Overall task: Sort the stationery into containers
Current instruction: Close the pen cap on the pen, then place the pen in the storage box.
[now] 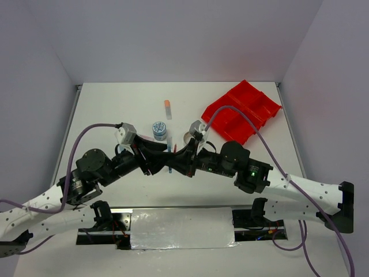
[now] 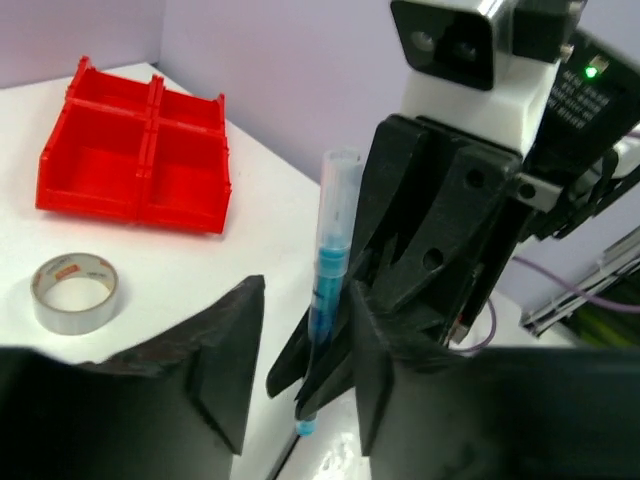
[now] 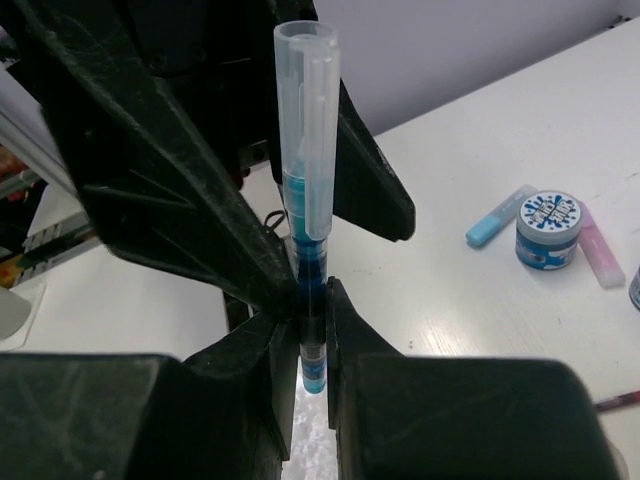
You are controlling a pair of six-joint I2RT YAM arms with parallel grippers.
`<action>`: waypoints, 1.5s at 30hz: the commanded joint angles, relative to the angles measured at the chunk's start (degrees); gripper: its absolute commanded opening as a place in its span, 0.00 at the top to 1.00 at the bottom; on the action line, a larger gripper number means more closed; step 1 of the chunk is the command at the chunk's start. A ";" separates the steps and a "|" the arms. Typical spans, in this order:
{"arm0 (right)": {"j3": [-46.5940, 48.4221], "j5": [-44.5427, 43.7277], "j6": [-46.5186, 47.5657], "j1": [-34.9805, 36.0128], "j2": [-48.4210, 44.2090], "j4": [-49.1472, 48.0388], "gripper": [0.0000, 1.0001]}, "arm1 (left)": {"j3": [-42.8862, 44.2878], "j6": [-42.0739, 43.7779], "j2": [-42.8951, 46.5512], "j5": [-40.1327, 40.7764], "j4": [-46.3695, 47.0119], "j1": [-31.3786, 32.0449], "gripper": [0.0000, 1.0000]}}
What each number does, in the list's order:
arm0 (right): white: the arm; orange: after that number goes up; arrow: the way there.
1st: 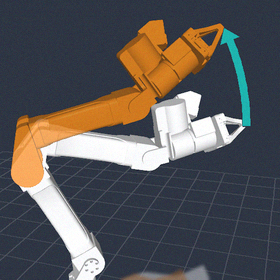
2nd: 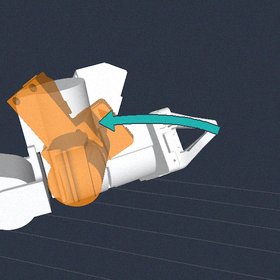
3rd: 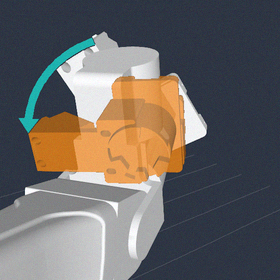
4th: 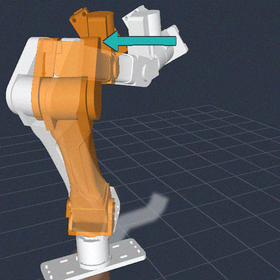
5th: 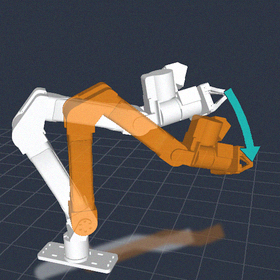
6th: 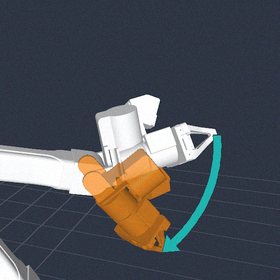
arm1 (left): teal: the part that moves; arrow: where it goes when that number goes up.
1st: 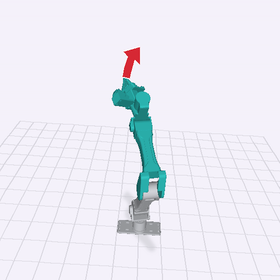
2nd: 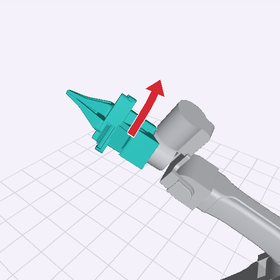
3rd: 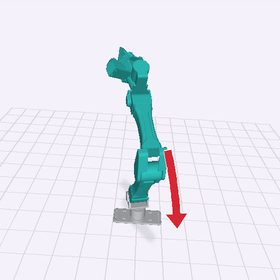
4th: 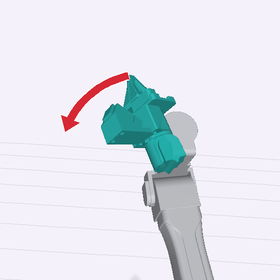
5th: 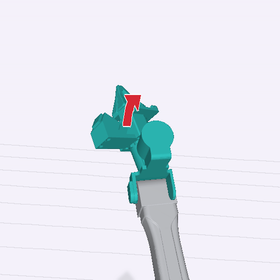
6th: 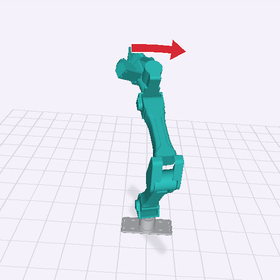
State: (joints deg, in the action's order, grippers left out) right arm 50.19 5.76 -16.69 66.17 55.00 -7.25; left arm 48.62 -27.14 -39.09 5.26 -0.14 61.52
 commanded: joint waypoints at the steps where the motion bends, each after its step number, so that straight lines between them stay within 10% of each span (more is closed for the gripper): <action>1: 1.40 -3.47 0.95 -0.17 0.80 -5.15 1.00 | -0.02 -0.55 0.77 -1.83 -2.06 0.36 0.40; 5: 1.14 -10.14 0.26 -1.30 2.65 -1.29 1.00 | 1.03 -1.25 3.40 2.29 -4.59 0.36 0.01; 13: -1.78 -21.90 -14.66 -24.39 1.60 14.85 1.00 | 9.29 -12.14 9.56 35.83 -28.75 0.36 0.01; 23: 5.86 -22.04 -23.13 -58.16 16.78 25.01 1.00 | 11.68 -12.07 9.29 35.89 -44.42 0.36 0.01; 45: 9.57 -21.05 -31.74 -59.40 37.45 23.60 0.85 | 5.17 -7.24 8.33 28.94 -40.99 0.36 0.01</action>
State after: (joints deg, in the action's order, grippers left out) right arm 60.93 -15.33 -46.57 7.07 90.32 18.76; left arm 53.36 -36.14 -31.62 36.45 -43.27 61.76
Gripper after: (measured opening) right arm 0.177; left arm 0.993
